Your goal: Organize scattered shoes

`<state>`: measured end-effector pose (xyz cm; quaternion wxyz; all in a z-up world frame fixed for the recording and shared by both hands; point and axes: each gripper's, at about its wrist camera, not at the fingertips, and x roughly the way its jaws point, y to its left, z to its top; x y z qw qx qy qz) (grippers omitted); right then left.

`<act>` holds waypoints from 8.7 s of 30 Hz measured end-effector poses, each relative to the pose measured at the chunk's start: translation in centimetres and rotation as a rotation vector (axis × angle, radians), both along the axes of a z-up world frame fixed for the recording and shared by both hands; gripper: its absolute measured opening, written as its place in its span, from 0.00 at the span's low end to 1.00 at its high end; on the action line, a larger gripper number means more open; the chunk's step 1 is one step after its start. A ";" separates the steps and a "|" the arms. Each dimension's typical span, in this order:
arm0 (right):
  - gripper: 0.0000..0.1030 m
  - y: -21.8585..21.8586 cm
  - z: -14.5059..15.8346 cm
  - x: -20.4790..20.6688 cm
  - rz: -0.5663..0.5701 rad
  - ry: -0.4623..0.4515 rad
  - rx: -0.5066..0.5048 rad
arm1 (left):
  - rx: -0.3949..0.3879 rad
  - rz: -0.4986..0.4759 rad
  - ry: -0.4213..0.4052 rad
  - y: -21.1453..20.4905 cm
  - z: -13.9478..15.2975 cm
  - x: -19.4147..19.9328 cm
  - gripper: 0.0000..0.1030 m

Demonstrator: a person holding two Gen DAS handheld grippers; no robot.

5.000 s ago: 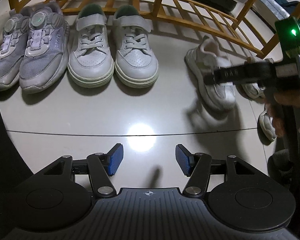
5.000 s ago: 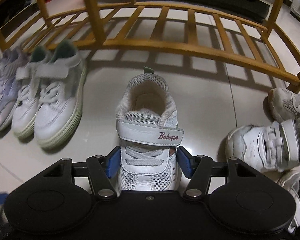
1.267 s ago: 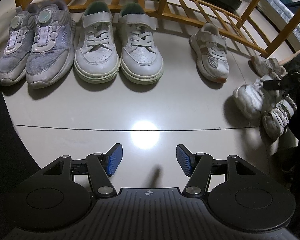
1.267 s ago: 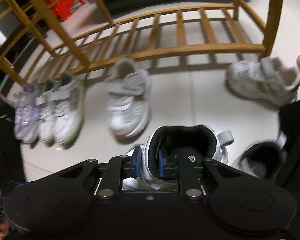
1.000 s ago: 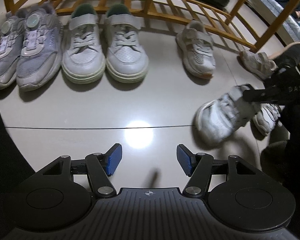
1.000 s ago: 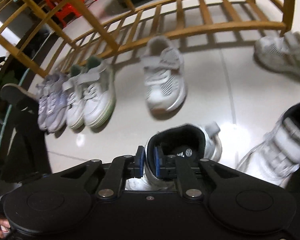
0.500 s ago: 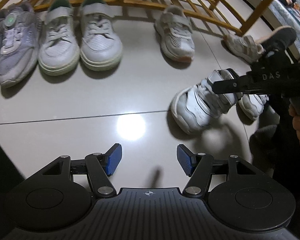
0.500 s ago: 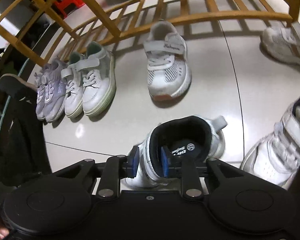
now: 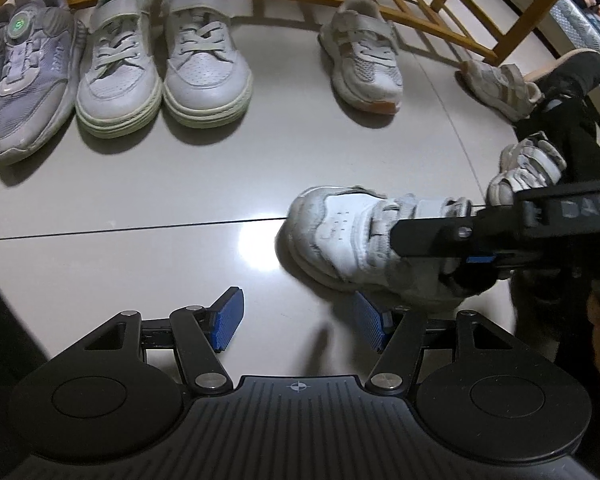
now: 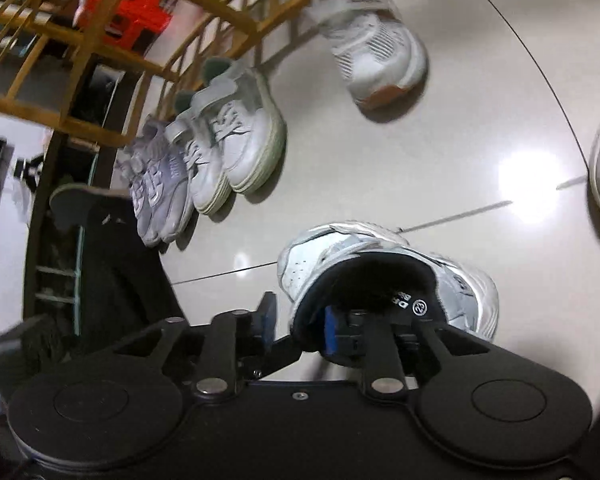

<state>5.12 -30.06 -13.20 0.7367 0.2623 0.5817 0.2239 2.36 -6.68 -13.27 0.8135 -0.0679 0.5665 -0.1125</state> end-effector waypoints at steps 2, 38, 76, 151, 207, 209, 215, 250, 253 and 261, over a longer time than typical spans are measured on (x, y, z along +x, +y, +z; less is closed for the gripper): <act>0.41 0.0 0.7 0.0 0.020 -0.013 -0.011 | -0.002 0.010 0.002 0.2 0.0 0.2 0.60; 0.58 -3.3 -2.3 -0.1 -0.102 -0.155 -0.364 | 0.026 0.079 0.001 0.1 -0.3 2.7 0.59; 0.67 0.0 -1.9 -0.9 0.049 -0.270 -0.421 | 0.046 0.102 -0.021 0.1 1.1 3.5 0.59; 0.80 -1.6 -1.1 0.0 -0.032 -0.300 -0.377 | 0.070 0.165 -0.014 0.4 0.5 3.2 0.35; 0.71 3.2 1.0 -3.3 0.324 -0.311 -0.396 | 0.006 0.154 -0.019 1.5 0.5 2.4 0.50; 0.71 3.3 1.2 -3.4 0.331 -0.314 -0.399 | 0.009 0.153 -0.018 1.5 0.5 2.4 0.50; 0.71 3.5 1.6 -3.8 0.360 -0.312 -0.403 | -0.013 0.147 -0.017 1.4 0.3 2.2 0.49; 0.65 5.2 1.4 -6.1 0.521 -0.306 -0.551 | 0.010 0.057 -0.037 0.5 0.2 4.8 0.40; 0.65 5.0 1.4 -6.0 0.507 -0.299 -0.549 | -0.010 0.042 -0.040 0.6 0.6 4.9 0.40; 0.67 4.9 1.1 -5.6 0.498 -0.260 -0.539 | -0.063 -0.030 -0.035 0.2 0.9 5.4 0.50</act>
